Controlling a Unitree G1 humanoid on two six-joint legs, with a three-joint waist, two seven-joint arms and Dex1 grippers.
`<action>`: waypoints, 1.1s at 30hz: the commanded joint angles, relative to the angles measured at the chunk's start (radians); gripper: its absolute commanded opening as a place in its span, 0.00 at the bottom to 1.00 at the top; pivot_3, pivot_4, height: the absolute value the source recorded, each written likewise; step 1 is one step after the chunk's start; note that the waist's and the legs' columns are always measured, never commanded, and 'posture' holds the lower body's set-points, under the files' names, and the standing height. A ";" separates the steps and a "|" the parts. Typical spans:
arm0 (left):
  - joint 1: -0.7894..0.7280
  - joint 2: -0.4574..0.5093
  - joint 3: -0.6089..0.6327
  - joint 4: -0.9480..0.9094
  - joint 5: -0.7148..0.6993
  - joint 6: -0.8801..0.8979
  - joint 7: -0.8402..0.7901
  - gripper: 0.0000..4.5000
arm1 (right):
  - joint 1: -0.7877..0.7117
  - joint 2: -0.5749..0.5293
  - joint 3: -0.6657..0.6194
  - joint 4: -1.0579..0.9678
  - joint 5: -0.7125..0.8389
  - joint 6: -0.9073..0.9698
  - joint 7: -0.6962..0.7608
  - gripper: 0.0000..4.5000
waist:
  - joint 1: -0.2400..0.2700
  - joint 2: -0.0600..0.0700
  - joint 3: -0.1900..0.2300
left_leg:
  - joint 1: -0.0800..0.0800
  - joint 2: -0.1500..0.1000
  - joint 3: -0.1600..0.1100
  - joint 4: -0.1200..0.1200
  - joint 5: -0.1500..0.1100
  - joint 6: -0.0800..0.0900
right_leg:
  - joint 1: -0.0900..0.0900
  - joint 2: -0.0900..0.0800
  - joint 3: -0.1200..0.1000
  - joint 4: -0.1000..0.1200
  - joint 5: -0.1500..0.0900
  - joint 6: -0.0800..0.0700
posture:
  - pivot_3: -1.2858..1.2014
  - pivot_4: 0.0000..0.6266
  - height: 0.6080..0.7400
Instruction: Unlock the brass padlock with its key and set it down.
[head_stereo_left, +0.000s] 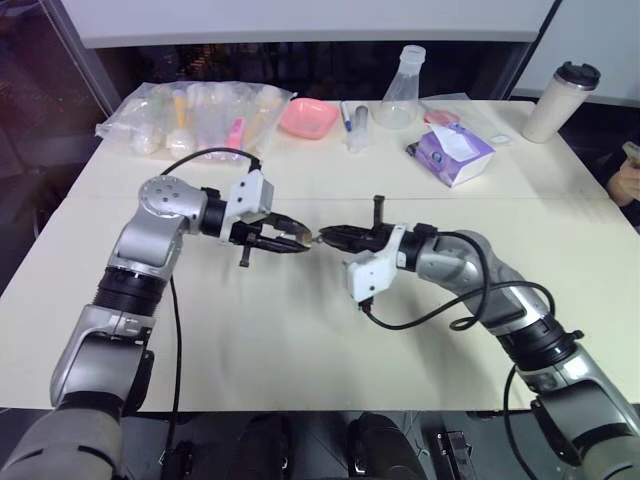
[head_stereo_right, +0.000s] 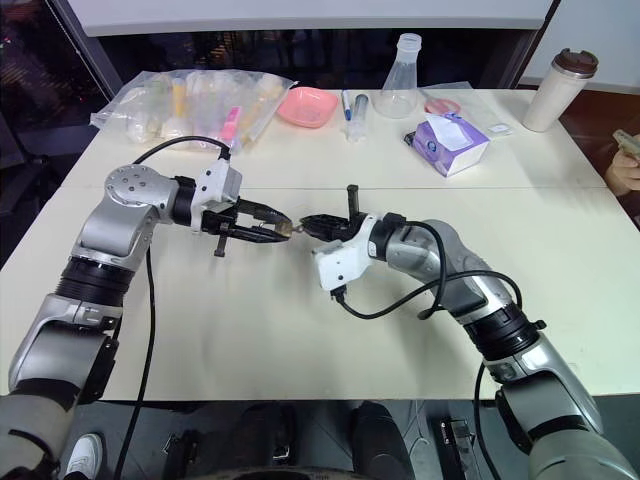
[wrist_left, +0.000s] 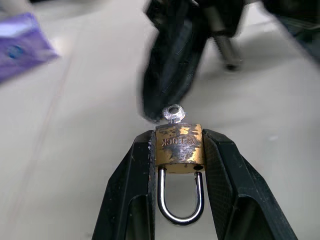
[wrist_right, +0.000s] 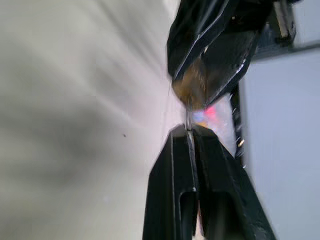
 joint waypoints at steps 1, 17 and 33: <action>-0.041 0.020 0.008 -0.025 -0.040 0.059 -0.046 0.17 | 0.006 -0.010 -0.046 0.009 -0.034 -0.134 -0.116 0.41 | -0.001 0.000 0.000 | 0.000 0.000 0.000 0.000 0.000 0.000 | 0.000 0.000 0.000 0.000 0.000 0.000 | 0.52 0.24 0.81; -0.074 -0.003 0.007 -0.033 -0.066 0.111 -0.109 0.17 | -0.071 0.023 -0.037 0.085 -0.064 -0.318 -0.193 1.00 | -0.001 0.000 0.000 | 0.000 0.001 0.000 0.000 0.001 -0.001 | 0.000 -0.001 0.000 0.000 0.000 0.000 | 0.52 0.24 0.81; -0.069 0.000 0.004 -0.046 -0.074 0.127 -0.104 0.17 | -0.094 0.052 -0.027 0.110 -0.087 -0.366 -0.190 0.01 | -0.002 0.000 0.000 | 0.000 0.001 0.000 0.000 0.001 -0.001 | 0.000 -0.001 0.001 0.000 0.000 0.000 | 0.52 0.24 0.81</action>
